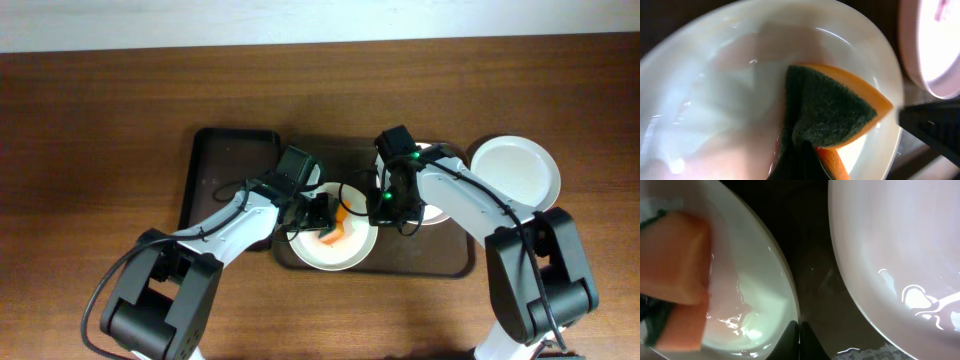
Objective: Clean dirty plates on tray and stack at the side
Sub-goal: 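Scrub the held plate with the sponge in the left gripper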
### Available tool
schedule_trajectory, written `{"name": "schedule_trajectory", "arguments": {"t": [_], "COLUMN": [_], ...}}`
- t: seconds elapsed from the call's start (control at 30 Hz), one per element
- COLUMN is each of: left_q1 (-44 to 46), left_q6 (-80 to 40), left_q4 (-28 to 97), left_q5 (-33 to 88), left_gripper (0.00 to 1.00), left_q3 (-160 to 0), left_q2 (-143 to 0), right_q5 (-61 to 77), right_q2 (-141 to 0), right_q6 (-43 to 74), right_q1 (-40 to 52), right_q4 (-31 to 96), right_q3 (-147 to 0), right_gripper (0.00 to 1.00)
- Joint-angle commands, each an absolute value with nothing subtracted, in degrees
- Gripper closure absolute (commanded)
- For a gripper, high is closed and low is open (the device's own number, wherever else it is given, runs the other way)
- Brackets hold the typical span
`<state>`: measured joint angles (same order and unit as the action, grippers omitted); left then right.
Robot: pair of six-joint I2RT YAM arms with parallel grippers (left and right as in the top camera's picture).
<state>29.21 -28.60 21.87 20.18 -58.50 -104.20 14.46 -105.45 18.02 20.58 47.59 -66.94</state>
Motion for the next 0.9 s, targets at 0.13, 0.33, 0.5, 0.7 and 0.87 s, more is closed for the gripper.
{"name": "schedule_trajectory", "arguments": {"t": [0.13, 0.33, 0.5, 0.7, 0.87], "left_q1": [27.9, 27.7, 29.1, 32.9, 34.2], "left_q6": [-26.9, -25.4, -30.7, -37.0, -39.2], "left_q4": [22.9, 23.1, 23.2, 23.1, 23.0], "left_q5": [7.7, 10.5, 16.0, 20.4, 20.0], "left_gripper": [1.0, 1.0, 1.0, 1.0, 1.0], "left_q3": [-59.3, -59.8, -58.0, -57.9, -57.9], "left_q2": [-103.6, -94.9, -97.6, -102.3, -105.3], "right_q5": [14.4, 14.4, 14.4, 14.4, 14.4], "right_q2": [-105.8, -105.8, -105.8, -105.8, -105.8], "right_q6": [18.5, 18.5, 18.5, 18.5, 18.5], "right_q1": [21.0, 21.0, 21.0, 21.0, 21.0], "right_q4": [48.0, 48.0, 48.2, 48.8, 48.8], "right_q3": [-66.5, -66.5, -66.5, -66.5, -66.5], "right_gripper": [0.96, 0.96, 0.86, 0.86, 0.86]}}
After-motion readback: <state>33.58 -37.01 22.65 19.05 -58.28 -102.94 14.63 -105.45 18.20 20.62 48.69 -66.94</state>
